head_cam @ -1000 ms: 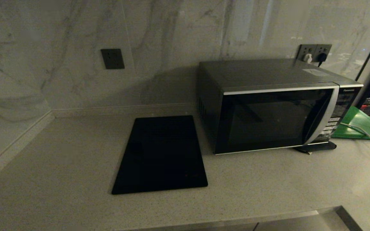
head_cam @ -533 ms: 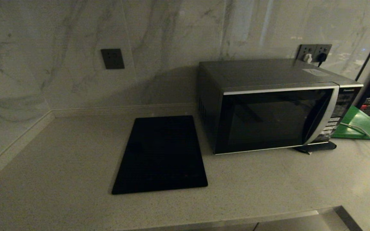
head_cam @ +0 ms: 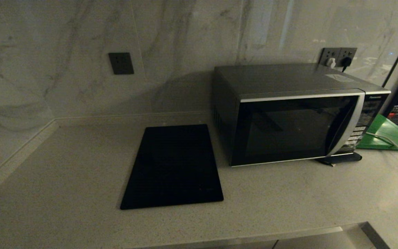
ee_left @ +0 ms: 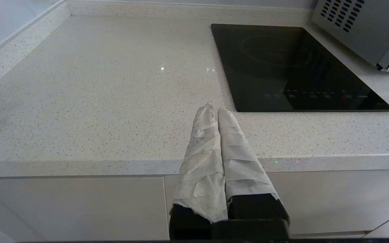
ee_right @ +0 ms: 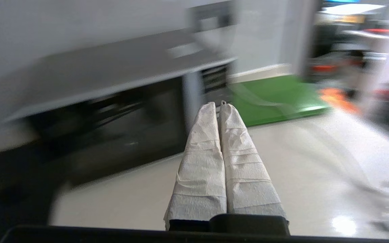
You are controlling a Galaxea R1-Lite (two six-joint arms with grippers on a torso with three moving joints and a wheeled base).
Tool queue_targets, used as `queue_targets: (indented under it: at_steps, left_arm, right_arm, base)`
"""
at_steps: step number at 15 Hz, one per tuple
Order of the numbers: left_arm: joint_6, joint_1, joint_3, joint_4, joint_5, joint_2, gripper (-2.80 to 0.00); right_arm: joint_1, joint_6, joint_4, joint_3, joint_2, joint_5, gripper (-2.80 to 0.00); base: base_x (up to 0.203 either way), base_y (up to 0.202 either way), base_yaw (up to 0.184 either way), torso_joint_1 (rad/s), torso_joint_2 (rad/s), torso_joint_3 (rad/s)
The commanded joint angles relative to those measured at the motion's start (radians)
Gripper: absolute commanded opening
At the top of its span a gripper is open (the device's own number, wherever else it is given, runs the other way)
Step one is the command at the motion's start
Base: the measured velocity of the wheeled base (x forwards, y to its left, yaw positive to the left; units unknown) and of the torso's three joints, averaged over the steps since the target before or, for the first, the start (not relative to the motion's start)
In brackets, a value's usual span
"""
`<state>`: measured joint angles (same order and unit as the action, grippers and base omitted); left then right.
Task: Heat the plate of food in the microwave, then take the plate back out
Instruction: Open the microwave oven
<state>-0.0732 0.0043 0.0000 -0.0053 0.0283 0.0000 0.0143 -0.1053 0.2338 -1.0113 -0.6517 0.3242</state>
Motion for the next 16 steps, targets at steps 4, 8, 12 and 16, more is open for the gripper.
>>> queue_targets:
  at_steps: [4,8,12,16]
  left_arm:
    - [0.000,0.000,0.000,-0.001,0.001,0.002,-2.80]
    - [0.000,0.000,0.000,-0.001,0.001,0.002,-2.80]
    - [0.000,0.000,0.000,-0.001,0.001,0.002,-2.80]
    - [0.000,0.000,0.000,-0.001,0.001,0.002,-2.80]
  right_arm:
    - [0.000,0.186,-0.024,-0.142,-0.324,0.341,-2.80]
    - [-0.035,0.224,-0.184,-0.145,-0.492,0.537,-2.80]
    - [-0.119,0.216,-0.389,-0.100,-0.672,0.768,-2.80]
    - [-0.128,0.219,-0.674,0.033,-0.837,0.793,-2.80]
  base:
    - [0.000,0.000,0.000,0.000,0.00,0.000]
    - [0.000,0.000,0.000,0.000,0.00,0.000]
    - [0.000,0.000,0.000,0.000,0.00,0.000]
    - [0.000,0.000,0.000,0.000,0.00,0.000]
